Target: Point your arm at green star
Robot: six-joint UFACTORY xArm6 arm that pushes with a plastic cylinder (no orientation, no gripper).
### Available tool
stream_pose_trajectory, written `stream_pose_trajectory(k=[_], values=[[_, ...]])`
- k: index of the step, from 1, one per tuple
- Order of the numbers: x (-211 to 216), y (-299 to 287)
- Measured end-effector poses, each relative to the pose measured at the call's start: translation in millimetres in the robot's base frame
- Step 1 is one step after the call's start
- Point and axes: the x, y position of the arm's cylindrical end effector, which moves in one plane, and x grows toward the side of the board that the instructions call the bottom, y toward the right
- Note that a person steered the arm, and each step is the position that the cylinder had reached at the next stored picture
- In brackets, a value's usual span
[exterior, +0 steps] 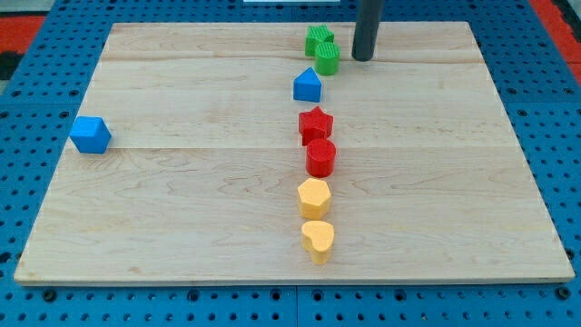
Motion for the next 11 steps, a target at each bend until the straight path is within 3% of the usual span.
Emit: stream_pose_trajectory(k=[2,3,4,5,7,8,9,11], values=[[-5,-44],[6,-30],[27,25],[99,80],[314,110],[351,109],[334,133],[204,161]])
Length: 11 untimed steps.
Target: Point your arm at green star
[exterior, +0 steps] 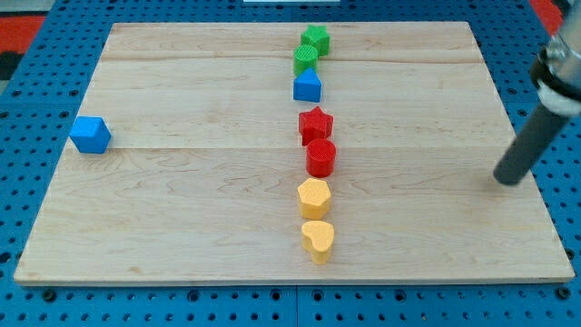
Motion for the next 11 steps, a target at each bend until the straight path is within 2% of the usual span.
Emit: stream_pose_trajectory(k=[2,4,5,6,7,9,10,11], values=[[-76,0],[-188,-2],[-238,-21],[-263,-68],[-279,-124],[-278,-201],[-278,-272],[-258,-369]])
